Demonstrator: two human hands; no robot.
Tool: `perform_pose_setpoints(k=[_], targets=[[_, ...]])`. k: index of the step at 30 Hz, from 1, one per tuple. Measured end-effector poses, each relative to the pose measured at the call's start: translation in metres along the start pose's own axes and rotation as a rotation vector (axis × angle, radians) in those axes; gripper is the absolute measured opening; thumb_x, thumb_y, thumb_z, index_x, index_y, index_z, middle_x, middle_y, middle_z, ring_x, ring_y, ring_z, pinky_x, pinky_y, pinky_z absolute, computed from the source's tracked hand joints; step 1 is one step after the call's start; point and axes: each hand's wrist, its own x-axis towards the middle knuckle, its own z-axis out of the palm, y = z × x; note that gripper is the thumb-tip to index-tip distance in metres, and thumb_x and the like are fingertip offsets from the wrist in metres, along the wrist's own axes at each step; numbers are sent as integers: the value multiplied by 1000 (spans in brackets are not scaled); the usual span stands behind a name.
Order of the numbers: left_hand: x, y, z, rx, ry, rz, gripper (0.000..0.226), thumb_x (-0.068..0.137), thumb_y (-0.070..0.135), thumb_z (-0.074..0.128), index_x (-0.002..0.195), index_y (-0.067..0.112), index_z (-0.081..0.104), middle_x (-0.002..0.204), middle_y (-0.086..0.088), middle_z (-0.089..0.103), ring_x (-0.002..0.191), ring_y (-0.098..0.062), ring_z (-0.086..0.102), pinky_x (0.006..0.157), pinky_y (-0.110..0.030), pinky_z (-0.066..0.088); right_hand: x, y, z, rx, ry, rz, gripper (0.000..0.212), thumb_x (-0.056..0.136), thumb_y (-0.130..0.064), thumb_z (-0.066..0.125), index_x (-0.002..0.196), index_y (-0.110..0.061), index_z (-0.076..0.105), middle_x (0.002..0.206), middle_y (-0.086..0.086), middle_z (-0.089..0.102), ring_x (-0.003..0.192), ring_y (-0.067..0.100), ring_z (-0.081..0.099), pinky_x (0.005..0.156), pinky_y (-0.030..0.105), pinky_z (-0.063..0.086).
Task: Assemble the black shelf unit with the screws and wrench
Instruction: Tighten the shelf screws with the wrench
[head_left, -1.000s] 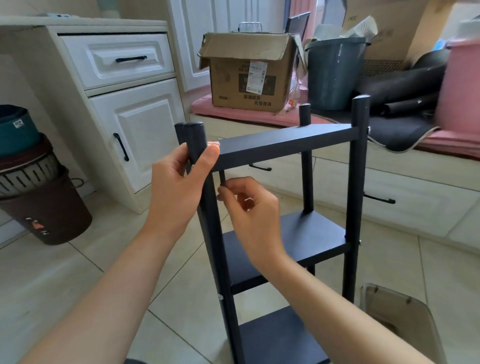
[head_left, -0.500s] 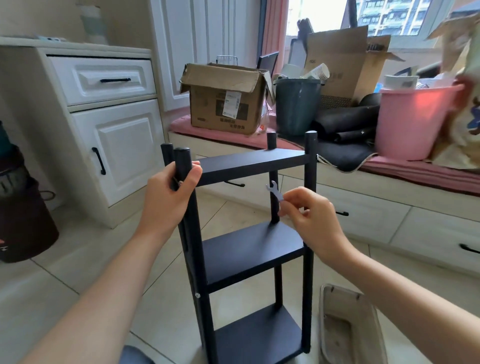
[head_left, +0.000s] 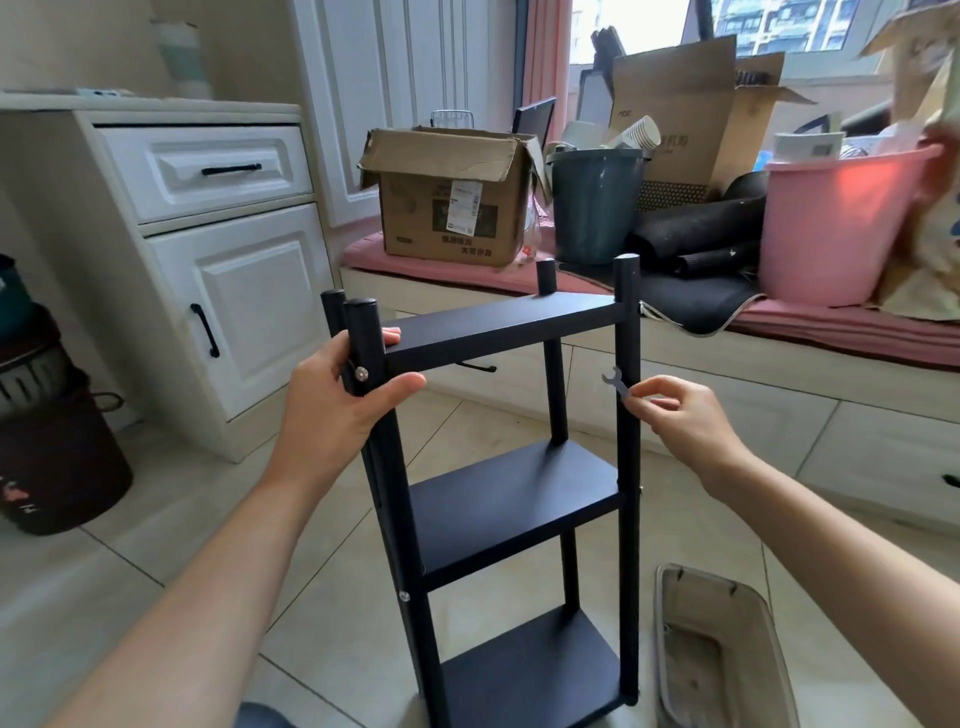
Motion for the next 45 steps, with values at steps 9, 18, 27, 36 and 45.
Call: perform_pose_setpoints(k=[9,18,27,36,45], targets=[[4,-2,4,4,44,15,23,82,39,73,105,36,67,110,21,71,110,-1,63,87,-7,44,15,9,11,98,-35,36,6,87,-20,74,83,-25,75,88,-7,69,89,13,63,83,36,52],[11,-9,9,53,48,32,29,78,48,73,105,42,65,113,21,70,115,-3,62,98,-19,46,0,18,3,201,64,47,11,79,-11,81,77,-21,77,97,3,73,77,8,68,71,25,48],[17,-15,14,175,228,-31,51,89,27,75,134,20,51,126,8,62,118,-1,57,102,-10,39,-27,12,2,56,-17,-30,16,80,-7,79,76,-22,79,98,0,64,94,23,63,92,45,54],[5,35,67,573,143,233,64,90,15,71,148,11,45,154,-5,43,151,-23,23,125,-37,1,-41,5,5,-25,-14,-60,7,80,-4,79,85,-9,80,100,3,65,95,16,62,85,19,47],[-18,62,140,529,-151,336,41,95,40,58,130,19,66,135,5,64,135,-12,49,124,-34,-5,-57,11,7,-160,13,-164,11,79,-2,79,84,-12,81,92,-8,62,81,-2,60,74,0,40]])
